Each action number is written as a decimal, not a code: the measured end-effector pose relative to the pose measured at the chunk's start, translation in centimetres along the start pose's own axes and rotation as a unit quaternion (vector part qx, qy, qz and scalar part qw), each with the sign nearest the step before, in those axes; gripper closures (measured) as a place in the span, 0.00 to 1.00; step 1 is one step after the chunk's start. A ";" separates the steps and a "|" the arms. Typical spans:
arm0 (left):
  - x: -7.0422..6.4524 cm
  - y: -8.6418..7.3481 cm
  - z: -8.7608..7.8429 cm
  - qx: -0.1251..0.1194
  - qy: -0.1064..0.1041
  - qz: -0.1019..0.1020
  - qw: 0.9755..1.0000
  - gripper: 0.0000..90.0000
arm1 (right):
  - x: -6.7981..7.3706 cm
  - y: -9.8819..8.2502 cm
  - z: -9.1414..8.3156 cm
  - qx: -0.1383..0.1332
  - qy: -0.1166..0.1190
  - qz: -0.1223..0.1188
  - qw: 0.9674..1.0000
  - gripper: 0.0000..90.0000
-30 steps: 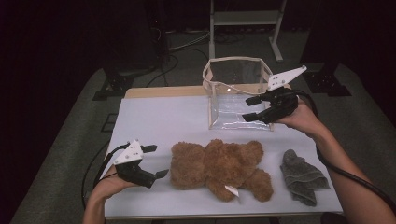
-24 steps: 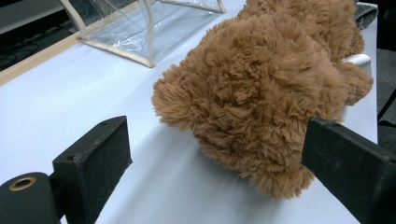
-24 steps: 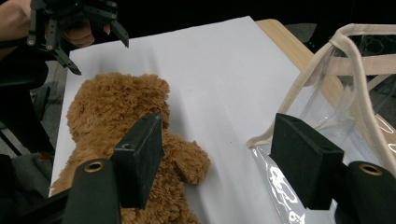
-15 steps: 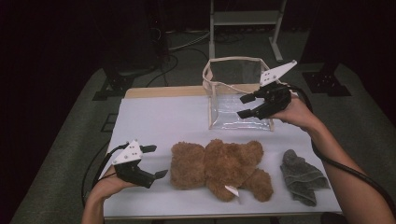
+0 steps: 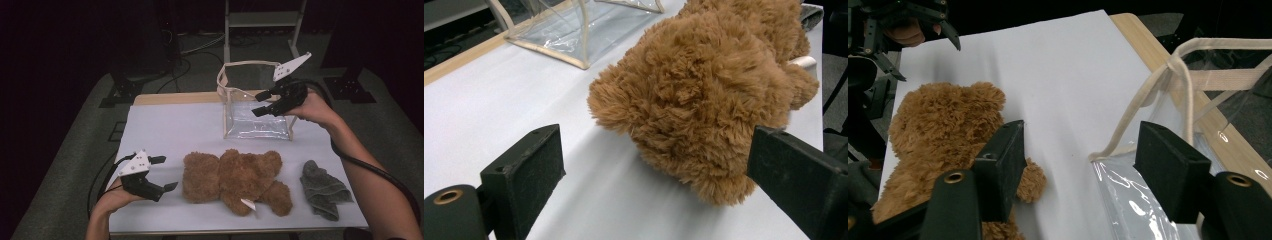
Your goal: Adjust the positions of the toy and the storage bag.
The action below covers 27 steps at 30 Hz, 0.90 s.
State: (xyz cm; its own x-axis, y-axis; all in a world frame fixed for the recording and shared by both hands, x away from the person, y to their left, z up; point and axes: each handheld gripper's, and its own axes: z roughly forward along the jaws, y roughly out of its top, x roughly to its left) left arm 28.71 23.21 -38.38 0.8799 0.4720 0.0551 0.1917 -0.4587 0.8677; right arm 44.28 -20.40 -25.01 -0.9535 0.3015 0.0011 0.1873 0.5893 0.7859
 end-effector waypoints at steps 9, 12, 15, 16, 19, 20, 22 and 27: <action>0.2 -0.2 -0.2 0.000 0.000 -0.002 1.000 0.08 | -1.4 0.4 -0.2 0.006 -0.004 0.005 1.000 0.40; 0.2 -0.3 -0.3 0.001 0.002 -0.003 1.000 0.08 | -2.1 0.3 -0.1 0.010 -0.004 0.009 1.000 0.40; 0.3 -0.3 -0.4 0.001 0.003 -0.005 1.000 0.08 | -2.6 0.2 0.1 0.015 -0.007 0.012 1.000 0.41; 0.3 -0.3 -0.4 -0.001 0.003 -0.005 1.000 0.08 | -2.7 0.2 0.2 0.016 -0.007 0.012 1.000 0.41; 0.3 -0.4 -0.5 -0.001 0.005 -0.006 1.000 0.08 | -3.3 0.0 0.4 0.021 -0.010 0.017 1.000 0.41; 0.4 -0.4 -0.5 -0.001 0.006 -0.007 1.000 0.08 | -3.4 -0.1 0.4 0.022 -0.011 0.019 1.000 0.41; 0.4 -0.5 -0.5 -0.001 0.007 -0.008 1.000 0.08 | -3.7 -0.2 0.4 0.023 -0.014 0.021 0.999 0.41; 0.4 -0.5 -0.7 -0.002 0.007 -0.008 1.000 0.08 | -4.5 -0.5 0.5 0.026 -0.017 0.027 0.999 0.42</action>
State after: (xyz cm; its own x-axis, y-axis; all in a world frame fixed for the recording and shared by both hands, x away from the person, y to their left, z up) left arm 28.68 24.11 -38.44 0.8707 0.4894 0.0488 0.2031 -0.4481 0.8706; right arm 48.56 -21.66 -25.66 -0.9334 0.3583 0.0207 0.2506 0.6093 0.7523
